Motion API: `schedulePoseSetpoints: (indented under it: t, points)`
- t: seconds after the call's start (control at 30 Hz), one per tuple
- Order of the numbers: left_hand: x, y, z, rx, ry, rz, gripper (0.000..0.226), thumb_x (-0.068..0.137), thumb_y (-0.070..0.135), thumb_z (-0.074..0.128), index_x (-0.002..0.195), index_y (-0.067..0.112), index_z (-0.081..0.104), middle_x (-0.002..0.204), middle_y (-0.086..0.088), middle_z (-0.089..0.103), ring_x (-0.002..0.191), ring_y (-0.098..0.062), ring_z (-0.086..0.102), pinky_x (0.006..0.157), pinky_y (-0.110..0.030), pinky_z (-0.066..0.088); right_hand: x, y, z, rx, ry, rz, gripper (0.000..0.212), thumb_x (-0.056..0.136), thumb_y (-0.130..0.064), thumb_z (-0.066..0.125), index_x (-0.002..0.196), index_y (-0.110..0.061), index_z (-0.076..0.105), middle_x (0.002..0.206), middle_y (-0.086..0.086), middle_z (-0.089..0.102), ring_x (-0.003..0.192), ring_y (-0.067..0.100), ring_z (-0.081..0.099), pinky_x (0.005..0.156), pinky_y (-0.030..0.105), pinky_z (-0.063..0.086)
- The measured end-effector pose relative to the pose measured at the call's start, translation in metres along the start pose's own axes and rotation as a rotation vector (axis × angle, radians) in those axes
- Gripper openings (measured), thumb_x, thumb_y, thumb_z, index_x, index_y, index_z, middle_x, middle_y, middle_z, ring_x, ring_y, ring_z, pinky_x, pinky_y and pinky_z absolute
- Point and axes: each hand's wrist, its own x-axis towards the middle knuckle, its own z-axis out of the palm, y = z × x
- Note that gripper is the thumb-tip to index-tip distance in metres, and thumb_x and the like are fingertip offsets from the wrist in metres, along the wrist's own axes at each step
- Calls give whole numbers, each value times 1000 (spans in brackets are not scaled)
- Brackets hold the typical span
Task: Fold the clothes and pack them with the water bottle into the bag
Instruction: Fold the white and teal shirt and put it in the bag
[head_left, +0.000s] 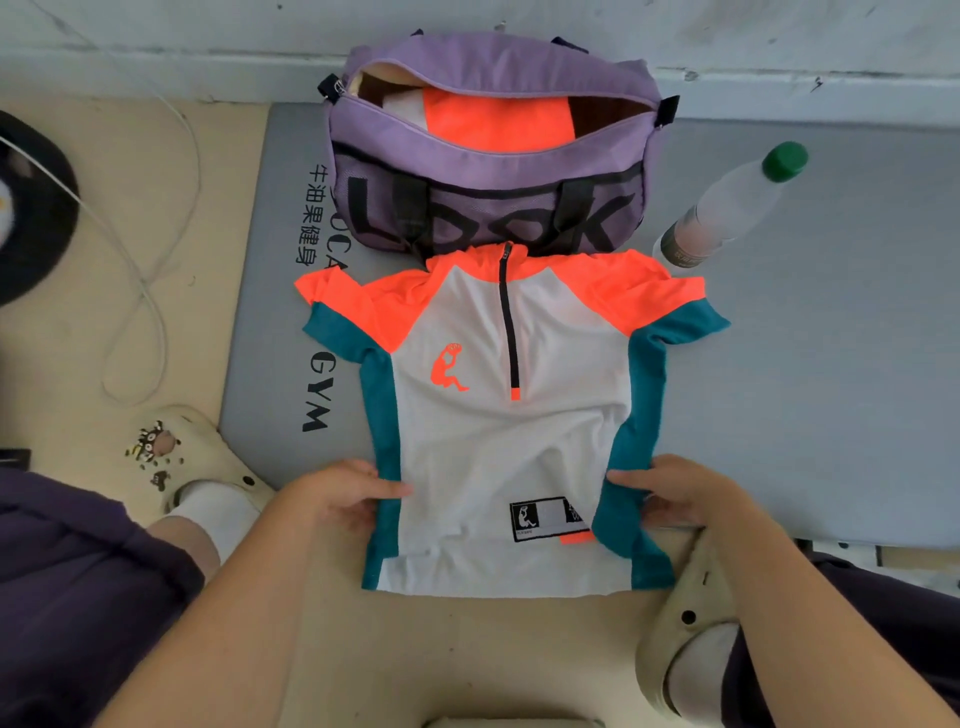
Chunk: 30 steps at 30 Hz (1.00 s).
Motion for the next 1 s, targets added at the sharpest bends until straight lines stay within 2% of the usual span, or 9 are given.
schedulePoseSetpoints:
  t: [0.13,0.23,0.33,0.43,0.53,0.7,0.83,0.9,1.0]
  points:
    - [20,24,-6,-266,643,233,28,88,42,66,82,15,63,88,-8,70,88,-30,69,79,-43,59,6,-16,-5,-127,455,-168,52,79,-53,73,94,-3,66,88,12,73,77,25,71,61,35,60]
    - [33,48,-11,-436,677,220,26,92,33,57,75,13,59,89,-10,68,81,-26,65,83,-43,57,13,-27,0,-20,609,-256,55,82,-47,71,94,6,64,90,22,71,82,34,70,77,51,59]
    - [45,60,-16,-537,668,172,25,93,32,57,77,13,58,83,-5,65,74,-18,63,76,-36,56,20,-32,4,72,663,-264,56,86,-43,68,103,10,62,81,19,66,74,29,62,78,42,56]
    - [51,59,-20,-501,753,106,29,90,32,65,72,11,57,71,-4,61,61,-15,56,72,-36,57,25,-35,4,64,712,-245,35,88,-38,66,89,-3,66,73,7,63,73,28,62,74,41,54]
    - [51,52,-17,-514,670,68,22,87,25,72,77,11,59,78,-7,60,63,-16,54,58,-30,52,25,-37,-2,66,772,-291,23,93,-30,60,86,-8,65,74,5,62,67,23,56,66,34,48]
    - [45,49,-21,-815,544,406,12,98,19,58,86,19,56,94,-4,65,89,-21,61,84,-37,50,20,-38,-20,350,884,-417,15,97,-24,50,94,-12,58,85,2,57,84,23,54,70,32,48]
    - [43,45,-12,-772,361,334,15,99,28,56,100,14,62,104,-6,70,90,-18,67,86,-36,53,20,-43,-24,434,664,-301,33,95,-33,56,103,-1,59,106,24,62,110,40,60,98,51,50]
    - [43,42,-9,-620,341,244,31,93,40,64,107,12,66,105,-5,72,97,-22,67,89,-40,53,17,-44,-23,393,549,-250,45,90,-43,65,98,1,59,117,30,61,101,38,63,96,48,51]
    - [34,39,-18,-518,233,202,35,87,39,71,112,16,68,107,-4,74,101,-22,68,80,-36,54,11,-44,-21,361,434,-245,36,86,-41,71,90,-6,63,104,17,68,91,26,65,89,43,55]
